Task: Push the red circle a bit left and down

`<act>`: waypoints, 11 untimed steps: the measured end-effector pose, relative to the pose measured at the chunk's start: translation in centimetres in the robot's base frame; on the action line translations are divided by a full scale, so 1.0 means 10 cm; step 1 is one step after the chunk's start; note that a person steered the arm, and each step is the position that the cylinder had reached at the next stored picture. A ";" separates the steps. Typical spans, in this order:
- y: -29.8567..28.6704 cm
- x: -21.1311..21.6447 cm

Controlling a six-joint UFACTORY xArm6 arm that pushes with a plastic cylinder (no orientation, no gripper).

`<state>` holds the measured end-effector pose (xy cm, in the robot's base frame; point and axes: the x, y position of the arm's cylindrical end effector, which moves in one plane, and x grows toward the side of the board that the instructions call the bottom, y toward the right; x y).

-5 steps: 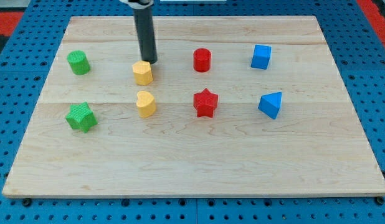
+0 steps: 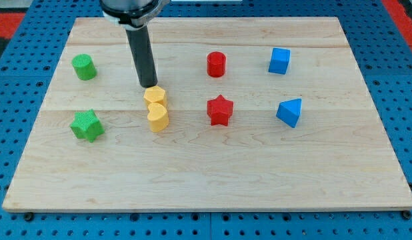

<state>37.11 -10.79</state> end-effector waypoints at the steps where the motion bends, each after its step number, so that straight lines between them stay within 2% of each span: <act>1: 0.03 -0.41; 2: 0.61 -0.69; 3: 1.22 -0.77; 4: 1.55 -0.65; 5: 1.52 -0.31; 6: 1.29 -0.23; 8: 1.26 -0.73; 10: 0.78 -0.63; 11: 0.86 -0.41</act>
